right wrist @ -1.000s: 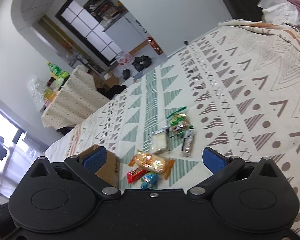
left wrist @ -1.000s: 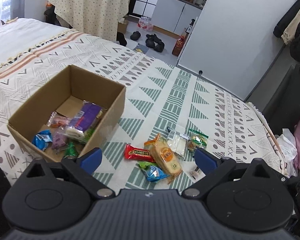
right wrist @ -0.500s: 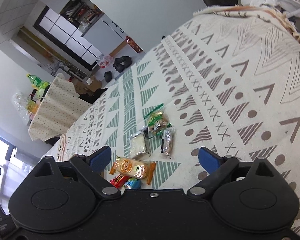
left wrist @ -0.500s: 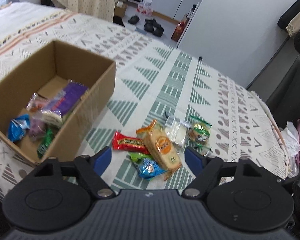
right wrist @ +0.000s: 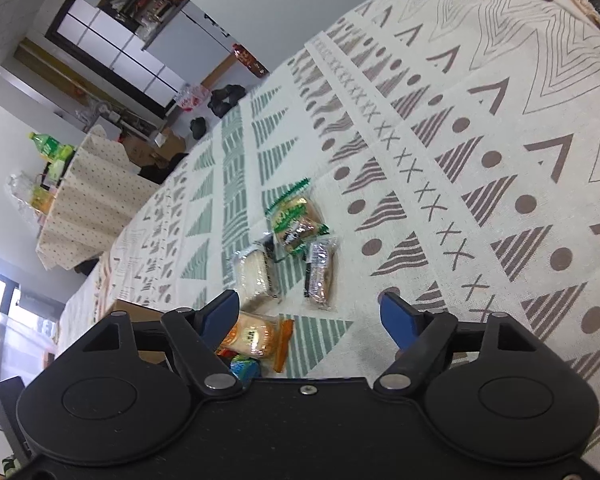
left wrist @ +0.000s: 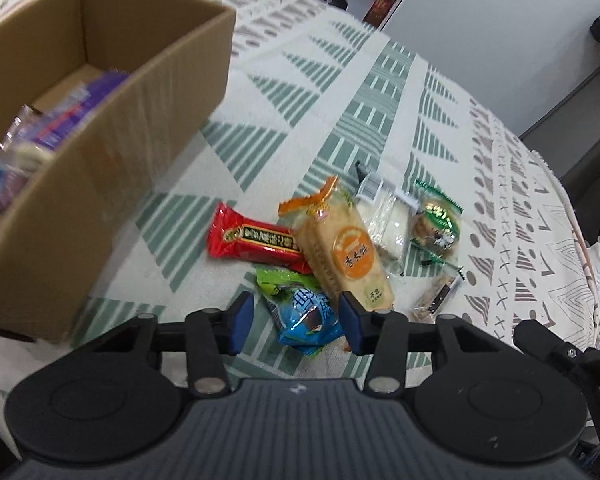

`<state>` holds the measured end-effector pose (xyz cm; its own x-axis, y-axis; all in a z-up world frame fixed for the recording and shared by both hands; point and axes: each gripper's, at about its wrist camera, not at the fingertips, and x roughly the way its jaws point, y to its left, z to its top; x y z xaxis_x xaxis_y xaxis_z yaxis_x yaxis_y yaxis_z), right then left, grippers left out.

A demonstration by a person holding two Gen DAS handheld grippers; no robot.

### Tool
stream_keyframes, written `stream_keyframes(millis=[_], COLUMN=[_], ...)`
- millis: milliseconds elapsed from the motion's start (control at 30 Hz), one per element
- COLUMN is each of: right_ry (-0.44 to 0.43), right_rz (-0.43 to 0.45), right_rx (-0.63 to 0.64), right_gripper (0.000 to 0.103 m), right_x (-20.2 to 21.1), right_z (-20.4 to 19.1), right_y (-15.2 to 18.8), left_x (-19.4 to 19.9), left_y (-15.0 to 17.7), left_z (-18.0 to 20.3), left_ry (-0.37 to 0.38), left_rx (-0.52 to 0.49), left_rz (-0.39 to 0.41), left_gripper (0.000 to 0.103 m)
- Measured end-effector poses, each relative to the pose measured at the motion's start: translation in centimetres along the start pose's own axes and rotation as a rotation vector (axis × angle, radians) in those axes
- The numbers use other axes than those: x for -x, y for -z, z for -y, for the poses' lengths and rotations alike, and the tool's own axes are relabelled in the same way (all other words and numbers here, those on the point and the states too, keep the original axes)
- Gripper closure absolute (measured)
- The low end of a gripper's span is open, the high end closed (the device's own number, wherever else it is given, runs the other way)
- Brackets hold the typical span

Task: Organize snacks
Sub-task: 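Grasp blue candy with left tool while right tool grasps clear stick packet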

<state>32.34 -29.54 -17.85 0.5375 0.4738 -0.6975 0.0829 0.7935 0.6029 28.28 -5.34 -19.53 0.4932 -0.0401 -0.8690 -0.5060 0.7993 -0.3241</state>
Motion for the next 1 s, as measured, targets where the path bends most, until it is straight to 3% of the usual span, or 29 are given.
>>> stream_keyframes(millis=[167, 567, 800, 867, 933, 1000], right_ry=[0.013, 0.06, 0.104, 0.119, 0.145, 0.153], right_rz=[-0.018, -0.017, -0.024, -0.013, -0.014, -0.018], right_rx=[0.004, 0.035, 0.087, 0.108, 0.135, 0.154], right_gripper=[0.025, 0.034, 0.049, 0.058, 0.082, 0.083], right_x=[-1.5, -5.6, -8.1, -8.5, -8.8, -8.7], right_z=[0.0, -1.4, -2.1, -2.4, -2.6, -2.6], right_y=[-0.2, -0.6, -0.1, 0.0, 0.2, 0.3], left_x=[-0.5, 0.4, 0.0, 0.0, 0.2, 0.7], left_y=[0.2, -1.1, -1.6, -1.5, -1.5, -1.6], left_z=[-0.3, -0.7, -1.1, -1.2, -1.1, -1.1], left_ry=[-0.06, -0.093, -0.087, -0.088, -0.082, -0.073], left_rx=[0.054, 0.079, 0.043, 0.038, 0.03, 0.02], left_rz=[0.015, 0.031, 0.017, 0.013, 0.017, 0.029], left_gripper=[0.071, 0.072, 0.072, 0.072, 0.072, 0.072])
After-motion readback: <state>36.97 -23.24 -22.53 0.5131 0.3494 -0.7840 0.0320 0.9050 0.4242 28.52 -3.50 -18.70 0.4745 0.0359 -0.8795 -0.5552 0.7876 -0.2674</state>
